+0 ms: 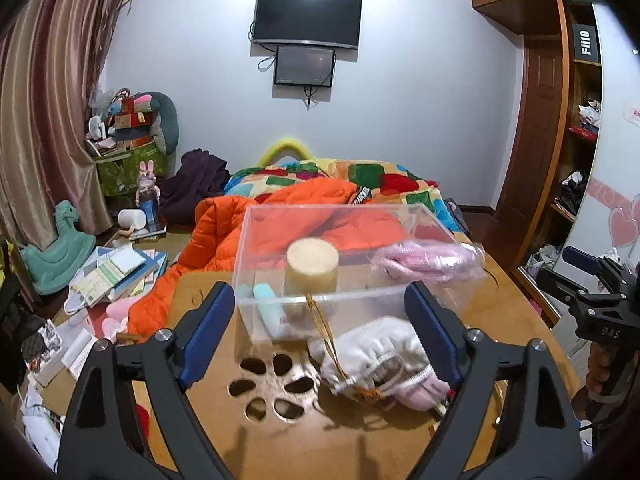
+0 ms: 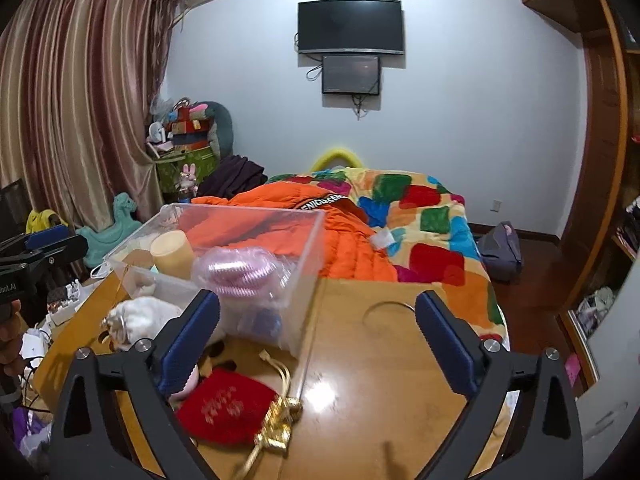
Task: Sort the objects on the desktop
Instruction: 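Close the left tool on the white drawstring bag while the right approaches the red pouch, then lift the white bag with the left tool while the right grasps the red pouch, then carry the white bag in the left tool while the right carries the red pouch over the box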
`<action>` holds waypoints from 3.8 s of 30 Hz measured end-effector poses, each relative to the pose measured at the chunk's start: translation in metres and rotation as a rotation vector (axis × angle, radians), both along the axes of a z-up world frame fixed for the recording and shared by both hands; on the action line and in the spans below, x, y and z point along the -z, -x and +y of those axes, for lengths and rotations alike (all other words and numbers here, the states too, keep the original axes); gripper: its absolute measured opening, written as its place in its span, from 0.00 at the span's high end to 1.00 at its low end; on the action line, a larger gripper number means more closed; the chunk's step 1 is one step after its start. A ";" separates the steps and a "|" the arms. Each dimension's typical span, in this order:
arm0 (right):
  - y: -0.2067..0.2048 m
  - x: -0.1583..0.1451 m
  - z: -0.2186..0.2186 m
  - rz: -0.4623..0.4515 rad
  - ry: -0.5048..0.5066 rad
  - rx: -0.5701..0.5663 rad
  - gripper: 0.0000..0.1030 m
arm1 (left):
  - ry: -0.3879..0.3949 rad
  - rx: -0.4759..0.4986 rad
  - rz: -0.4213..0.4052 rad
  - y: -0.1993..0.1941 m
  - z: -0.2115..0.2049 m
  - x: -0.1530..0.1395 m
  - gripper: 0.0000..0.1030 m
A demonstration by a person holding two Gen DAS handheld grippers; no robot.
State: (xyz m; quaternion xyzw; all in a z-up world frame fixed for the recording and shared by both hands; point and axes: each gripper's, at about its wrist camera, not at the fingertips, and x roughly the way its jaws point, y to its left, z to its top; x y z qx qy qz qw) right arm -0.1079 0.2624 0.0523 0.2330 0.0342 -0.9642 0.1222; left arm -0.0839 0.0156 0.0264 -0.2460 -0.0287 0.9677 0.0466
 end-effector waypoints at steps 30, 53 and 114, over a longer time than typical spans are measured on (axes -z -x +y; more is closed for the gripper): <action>-0.011 0.081 0.000 -0.165 -0.020 -0.102 0.26 | -0.215 -0.007 -0.240 0.021 0.034 0.064 0.11; -0.011 0.088 -0.029 -0.225 -0.010 -0.211 0.20 | -0.283 -0.027 -0.338 0.064 0.039 0.089 0.09; -0.021 0.005 -0.023 -0.047 -0.050 -0.070 0.89 | -0.150 0.037 -0.026 0.025 0.020 0.003 0.29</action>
